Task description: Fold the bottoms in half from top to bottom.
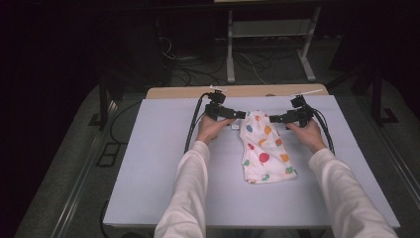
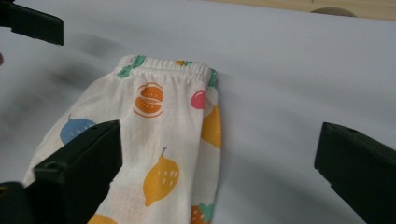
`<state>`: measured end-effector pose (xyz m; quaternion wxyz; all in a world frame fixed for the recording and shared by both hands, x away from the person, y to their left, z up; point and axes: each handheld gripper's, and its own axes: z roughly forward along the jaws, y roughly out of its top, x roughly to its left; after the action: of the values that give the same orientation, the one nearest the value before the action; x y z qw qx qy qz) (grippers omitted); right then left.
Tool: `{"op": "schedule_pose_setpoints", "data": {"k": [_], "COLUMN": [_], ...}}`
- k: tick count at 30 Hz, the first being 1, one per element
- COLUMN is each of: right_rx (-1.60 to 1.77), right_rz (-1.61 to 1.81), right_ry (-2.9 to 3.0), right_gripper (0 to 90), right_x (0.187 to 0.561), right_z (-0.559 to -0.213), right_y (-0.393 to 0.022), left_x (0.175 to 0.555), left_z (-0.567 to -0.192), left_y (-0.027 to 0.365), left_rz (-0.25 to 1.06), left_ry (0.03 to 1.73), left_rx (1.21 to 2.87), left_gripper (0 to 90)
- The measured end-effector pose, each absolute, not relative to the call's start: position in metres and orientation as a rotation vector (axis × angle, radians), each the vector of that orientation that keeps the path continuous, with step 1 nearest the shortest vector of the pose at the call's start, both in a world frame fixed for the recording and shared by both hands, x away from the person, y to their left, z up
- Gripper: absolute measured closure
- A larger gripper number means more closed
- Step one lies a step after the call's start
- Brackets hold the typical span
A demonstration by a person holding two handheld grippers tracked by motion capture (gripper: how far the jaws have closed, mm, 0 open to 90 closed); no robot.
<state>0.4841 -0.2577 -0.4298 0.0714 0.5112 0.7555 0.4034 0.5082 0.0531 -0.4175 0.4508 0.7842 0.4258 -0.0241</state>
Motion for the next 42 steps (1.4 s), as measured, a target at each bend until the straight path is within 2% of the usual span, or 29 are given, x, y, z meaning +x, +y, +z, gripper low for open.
{"op": "schedule_pose_setpoints", "data": {"k": [5,7,15,25,28,35,36,37,38,42], "right_rx": [1.533,1.542,1.532,1.592,1.603,1.612,1.617,1.617,1.623,1.651], "right_rz": [1.222,1.214,1.218,1.159,1.164,1.135,1.113,1.113,1.096,1.114], "right_ry": [2.289,2.306,2.349,2.361,2.356,2.346,2.335,2.335,2.319,2.321], "right_gripper": [5.4,6.9,10.2,16.9,24.8,35.8,42.5,42.5,50.1,62.6], "right_x": [0.486,0.489,0.496,0.501,0.502,0.503,0.504,0.504,0.504,0.506], "right_z": [-0.432,-0.431,-0.427,-0.437,-0.440,-0.445,-0.445,-0.445,-0.446,-0.448], "right_y": [-0.256,-0.255,-0.246,-0.242,-0.241,-0.232,-0.230,-0.230,-0.230,-0.233], "left_x": [0.509,0.509,0.506,0.505,0.506,0.507,0.507,0.507,0.507,0.508], "left_z": [-0.423,-0.426,-0.434,-0.439,-0.443,-0.449,-0.451,-0.452,-0.453,-0.454], "left_y": [0.055,0.056,0.053,0.044,0.041,0.035,0.035,0.034,0.032,0.031], "left_rz": [-0.072,-0.069,-0.093,-0.088,-0.091,-0.107,-0.113,-0.116,-0.113,-0.120], "left_ry": [1.069,1.092,1.103,1.122,1.130,1.144,1.143,1.140,1.139,1.137], "left_rx": [1.939,1.934,1.945,1.966,1.977,1.980,1.974,1.974,1.980,1.964], "left_gripper": [7.2,12.8,20.2,40.7,45.8,55.2,59.1,59.1,62.6,69.6]}}
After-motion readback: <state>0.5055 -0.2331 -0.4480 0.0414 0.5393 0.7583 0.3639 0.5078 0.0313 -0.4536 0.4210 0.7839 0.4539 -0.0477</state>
